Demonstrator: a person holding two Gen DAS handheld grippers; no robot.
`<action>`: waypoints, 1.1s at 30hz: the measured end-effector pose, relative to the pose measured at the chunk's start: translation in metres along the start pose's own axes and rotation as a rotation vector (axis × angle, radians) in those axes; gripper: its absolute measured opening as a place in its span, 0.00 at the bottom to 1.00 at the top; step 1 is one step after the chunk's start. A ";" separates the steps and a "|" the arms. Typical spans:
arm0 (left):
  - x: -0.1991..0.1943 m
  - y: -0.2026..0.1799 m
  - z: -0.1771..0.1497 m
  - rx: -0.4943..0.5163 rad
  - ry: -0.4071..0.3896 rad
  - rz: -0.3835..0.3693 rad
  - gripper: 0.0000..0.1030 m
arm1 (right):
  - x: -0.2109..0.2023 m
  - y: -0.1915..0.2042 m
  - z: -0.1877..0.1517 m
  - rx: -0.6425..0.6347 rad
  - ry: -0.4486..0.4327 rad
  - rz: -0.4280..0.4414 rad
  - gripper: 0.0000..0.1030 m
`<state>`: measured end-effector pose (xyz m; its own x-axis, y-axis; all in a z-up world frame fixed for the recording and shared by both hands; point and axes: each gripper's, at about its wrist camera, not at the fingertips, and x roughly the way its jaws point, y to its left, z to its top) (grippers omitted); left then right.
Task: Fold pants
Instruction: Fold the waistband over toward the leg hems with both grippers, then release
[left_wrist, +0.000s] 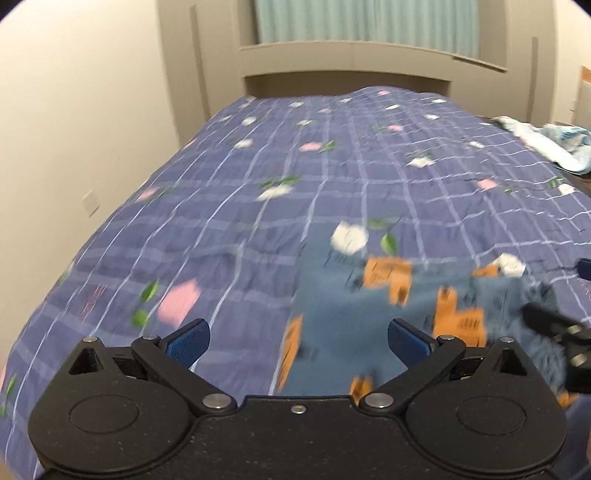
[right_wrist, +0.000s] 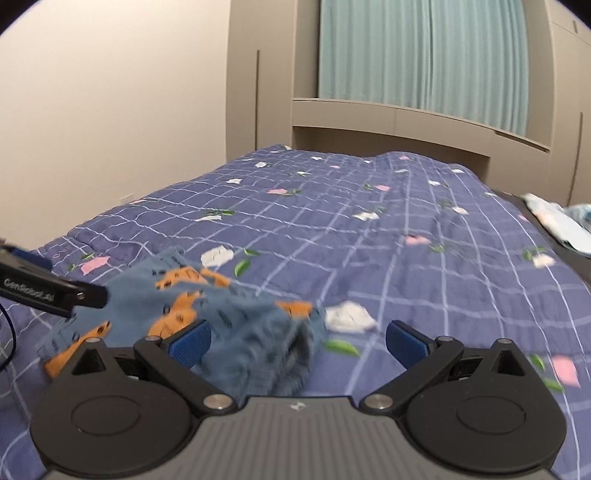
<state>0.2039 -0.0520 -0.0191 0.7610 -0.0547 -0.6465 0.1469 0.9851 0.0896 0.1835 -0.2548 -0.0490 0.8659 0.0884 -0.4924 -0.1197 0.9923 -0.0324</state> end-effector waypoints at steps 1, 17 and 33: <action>0.008 -0.003 0.005 0.015 -0.004 -0.005 0.99 | 0.008 0.000 0.003 -0.004 0.011 0.011 1.00; 0.090 -0.007 0.016 0.037 0.063 0.061 1.00 | 0.056 -0.038 -0.011 0.137 0.122 -0.031 1.00; 0.004 -0.017 -0.037 0.010 0.116 0.095 0.99 | -0.021 -0.038 -0.020 0.251 0.113 -0.043 1.00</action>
<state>0.1807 -0.0626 -0.0514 0.6936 0.0588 -0.7180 0.0845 0.9831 0.1622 0.1604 -0.2965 -0.0549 0.8060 0.0496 -0.5898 0.0524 0.9866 0.1546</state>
